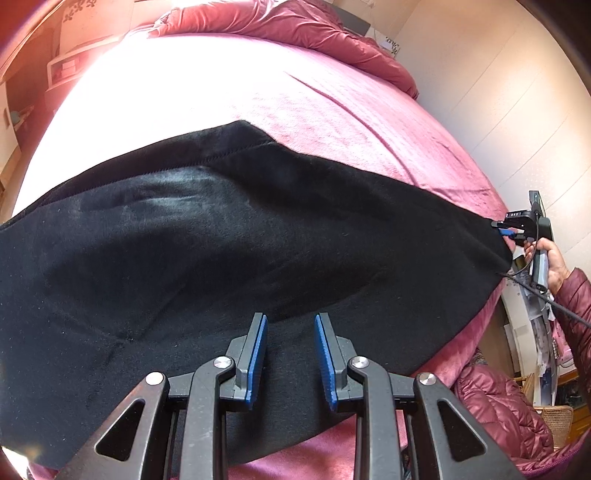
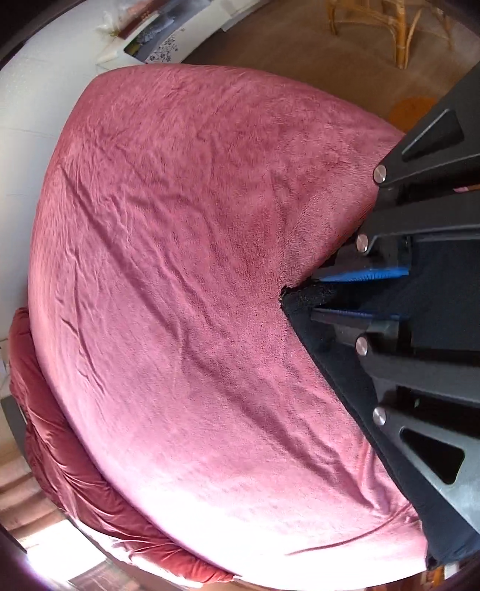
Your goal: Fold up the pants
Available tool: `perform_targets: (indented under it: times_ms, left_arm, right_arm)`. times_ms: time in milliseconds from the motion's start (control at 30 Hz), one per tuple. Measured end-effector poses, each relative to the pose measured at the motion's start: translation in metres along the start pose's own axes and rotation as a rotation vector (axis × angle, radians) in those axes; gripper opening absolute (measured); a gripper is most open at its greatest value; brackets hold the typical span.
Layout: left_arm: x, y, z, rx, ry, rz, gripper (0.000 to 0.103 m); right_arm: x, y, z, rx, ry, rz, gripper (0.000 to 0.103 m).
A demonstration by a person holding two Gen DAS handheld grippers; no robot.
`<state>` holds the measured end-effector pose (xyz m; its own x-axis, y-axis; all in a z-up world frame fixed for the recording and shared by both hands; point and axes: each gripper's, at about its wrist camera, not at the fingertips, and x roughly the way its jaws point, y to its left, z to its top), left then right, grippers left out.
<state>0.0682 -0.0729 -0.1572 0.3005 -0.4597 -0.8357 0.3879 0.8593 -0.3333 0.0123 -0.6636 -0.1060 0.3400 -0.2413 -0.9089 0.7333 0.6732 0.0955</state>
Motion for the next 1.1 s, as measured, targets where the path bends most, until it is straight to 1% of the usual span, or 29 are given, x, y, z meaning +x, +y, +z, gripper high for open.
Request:
perform_targets:
  times_ms: [67,133,200,267,333,367,400,433,467,500,533,567,600,633,667,700,767,800,867,900,1000,1033,1100]
  left_arm:
    - [0.005,0.003,-0.001,-0.007,0.016,0.014,0.027]
    - [0.009,0.006,-0.002,-0.021,0.022,0.022,0.027]
    - [0.012,0.009,-0.001,-0.037,0.026,0.03,0.027]
    - [0.013,0.01,0.0,-0.052,0.029,0.036,0.027]
    - [0.014,0.006,0.001,-0.045,0.022,0.04,0.027]
    - [0.013,0.006,0.001,-0.041,0.018,0.039,0.027]
    - [0.01,0.009,0.001,-0.042,0.014,0.035,0.028]
    - [0.008,0.009,0.001,-0.045,0.01,0.032,0.028]
    - [0.005,0.011,0.001,-0.05,0.003,0.033,0.028]
    - [0.001,0.013,0.002,-0.054,-0.006,0.035,0.029]
    - [-0.004,0.017,0.003,-0.059,-0.019,0.036,0.029]
    - [-0.008,0.02,0.003,-0.065,-0.035,0.034,0.029]
    - [-0.012,0.023,0.002,-0.071,-0.05,0.034,0.029]
    - [-0.015,0.027,0.003,-0.075,-0.06,0.039,0.029]
    - [-0.018,0.03,0.003,-0.079,-0.071,0.048,0.029]
    - [-0.021,0.034,0.003,-0.086,-0.084,0.054,0.029]
    - [-0.025,0.042,0.002,-0.109,-0.101,0.054,0.029]
    - [-0.027,0.045,0.003,-0.118,-0.105,0.052,0.029]
    - [-0.031,0.048,0.001,-0.121,-0.116,0.052,0.029]
    - [-0.032,0.049,0.001,-0.12,-0.116,0.054,0.029]
    - [-0.034,0.056,-0.002,-0.123,-0.118,0.054,0.029]
    - [-0.035,0.057,-0.002,-0.124,-0.12,0.053,0.029]
    - [-0.036,0.06,-0.005,-0.125,-0.123,0.051,0.029]
  right_arm:
    - [0.005,0.002,0.001,-0.02,-0.021,-0.042,0.01]
    - [0.012,-0.002,0.001,0.002,-0.025,-0.074,0.01]
    - [0.024,-0.005,0.001,0.011,-0.006,-0.102,0.01]
    - [0.026,0.001,-0.003,-0.026,-0.014,-0.131,0.013]
    - [0.02,0.006,-0.003,-0.059,-0.031,-0.149,0.014]
    - [0.014,0.008,-0.003,-0.075,-0.042,-0.157,0.02]
    - [0.007,0.011,-0.004,-0.094,-0.059,-0.18,0.035]
    - [-0.002,0.016,-0.006,-0.115,-0.09,-0.207,0.044]
    - [-0.012,0.021,-0.008,-0.132,-0.126,-0.21,0.05]
    - [-0.026,0.029,-0.011,-0.157,-0.165,-0.182,0.049]
    - [-0.036,0.038,-0.014,-0.183,-0.184,-0.144,0.048]
    - [-0.046,0.051,-0.018,-0.215,-0.187,-0.098,0.047]
    - [-0.054,0.07,-0.023,-0.263,-0.174,-0.016,0.042]
    - [-0.059,0.087,-0.029,-0.306,-0.149,0.073,0.039]
    - [-0.063,0.11,-0.038,-0.36,-0.105,0.189,0.035]
    - [-0.066,0.136,-0.049,-0.414,-0.072,0.277,0.033]
    - [-0.069,0.185,-0.071,-0.508,-0.007,0.416,0.026]
    - [-0.071,0.216,-0.085,-0.556,0.037,0.507,0.025]
    - [-0.073,0.265,-0.108,-0.62,0.099,0.635,0.025]
    - [-0.074,0.295,-0.122,-0.652,0.147,0.711,0.025]
    - [-0.07,0.361,-0.155,-0.704,0.254,0.829,0.026]
    - [-0.066,0.381,-0.165,-0.728,0.29,0.848,0.026]
    - [-0.054,0.413,-0.181,-0.759,0.341,0.839,0.026]
